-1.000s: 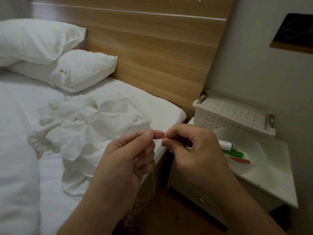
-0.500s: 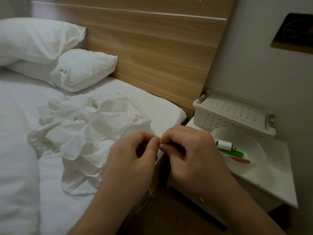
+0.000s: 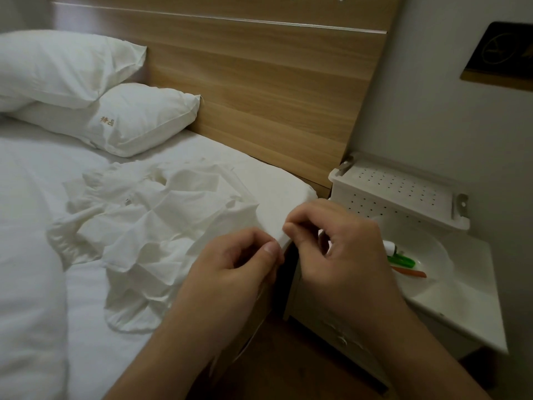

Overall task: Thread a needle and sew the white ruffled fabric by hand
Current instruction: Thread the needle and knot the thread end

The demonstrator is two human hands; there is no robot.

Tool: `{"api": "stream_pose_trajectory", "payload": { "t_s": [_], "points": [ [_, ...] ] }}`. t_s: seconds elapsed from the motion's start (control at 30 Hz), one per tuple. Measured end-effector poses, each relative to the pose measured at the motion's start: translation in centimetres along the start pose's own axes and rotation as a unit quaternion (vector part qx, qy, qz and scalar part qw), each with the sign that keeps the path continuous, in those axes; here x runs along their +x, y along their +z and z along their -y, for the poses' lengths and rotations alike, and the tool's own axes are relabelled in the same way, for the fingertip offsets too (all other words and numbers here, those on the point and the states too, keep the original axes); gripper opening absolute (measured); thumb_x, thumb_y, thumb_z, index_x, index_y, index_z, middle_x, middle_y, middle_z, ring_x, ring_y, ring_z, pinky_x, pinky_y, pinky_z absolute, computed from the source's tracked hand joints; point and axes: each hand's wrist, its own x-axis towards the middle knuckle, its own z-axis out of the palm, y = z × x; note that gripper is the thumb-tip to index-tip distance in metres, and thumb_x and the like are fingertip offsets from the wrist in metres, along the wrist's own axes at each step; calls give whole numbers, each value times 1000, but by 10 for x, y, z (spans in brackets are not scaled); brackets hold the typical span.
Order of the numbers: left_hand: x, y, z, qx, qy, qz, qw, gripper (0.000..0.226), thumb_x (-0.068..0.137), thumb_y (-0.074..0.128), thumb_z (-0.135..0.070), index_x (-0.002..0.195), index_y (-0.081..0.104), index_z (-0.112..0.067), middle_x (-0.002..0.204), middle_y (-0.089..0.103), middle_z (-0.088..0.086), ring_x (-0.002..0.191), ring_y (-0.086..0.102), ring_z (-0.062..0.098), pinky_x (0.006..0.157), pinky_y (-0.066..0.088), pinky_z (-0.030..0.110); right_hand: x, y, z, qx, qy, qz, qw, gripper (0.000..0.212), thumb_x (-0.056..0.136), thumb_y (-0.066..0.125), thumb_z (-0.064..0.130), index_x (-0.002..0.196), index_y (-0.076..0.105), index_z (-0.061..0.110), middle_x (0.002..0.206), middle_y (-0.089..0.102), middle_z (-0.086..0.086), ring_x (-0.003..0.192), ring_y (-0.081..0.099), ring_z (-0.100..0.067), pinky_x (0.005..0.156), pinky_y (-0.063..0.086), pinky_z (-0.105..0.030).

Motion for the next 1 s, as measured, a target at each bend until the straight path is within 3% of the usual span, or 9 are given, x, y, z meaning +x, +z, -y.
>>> {"api": "stream_pose_trajectory", "payload": {
  "t_s": [0.13,0.23,0.4,0.53,0.67,0.83,1.0],
  "points": [
    [1,-4,-1,-175,-42,13,984,28,102,57,-7,77,72,-8,68,55,9,52,39,11,47,33,20,1,0,-2,55,112,-9,992,19,100,62,30,118,65,37,98,66,22,96,62,5,75,52,-11],
    [3,-7,1,-205,-42,31,977,17,96,69,-13,79,72,-8,71,57,10,52,40,11,47,34,20,2,-4,-2,100,134,42,985,14,96,69,24,100,73,37,94,71,22,96,65,3,77,55,-17],
    [4,-8,1,-207,-34,48,977,17,87,62,-21,83,72,-7,74,57,11,55,42,12,49,35,22,2,-8,5,157,98,85,979,14,92,75,19,93,79,33,89,75,20,94,70,-3,78,60,-26],
    [3,-6,2,-168,-28,47,984,18,91,63,-20,80,72,-10,70,57,9,55,43,12,51,35,23,1,-7,7,70,17,67,995,12,91,74,19,93,78,31,88,72,19,89,68,-4,72,58,-24],
    [2,-4,3,-131,-33,33,990,23,94,65,-18,72,72,-17,65,55,5,53,44,9,52,36,23,0,-8,9,-17,-53,93,994,2,90,72,23,90,74,24,88,66,17,81,60,-3,68,48,-14],
    [2,-7,4,-93,-23,48,994,20,85,61,-27,76,70,-12,64,53,2,54,44,9,51,36,20,-1,-8,10,-33,-67,115,991,3,91,69,26,89,68,24,87,61,17,82,57,-5,68,50,-20],
    [1,-12,0,-97,-20,76,992,20,86,61,-25,78,70,-9,62,52,1,56,42,11,51,35,18,0,-9,11,31,-49,127,990,14,90,60,36,87,66,24,85,61,16,81,60,-9,66,54,-26]
  ]
}}
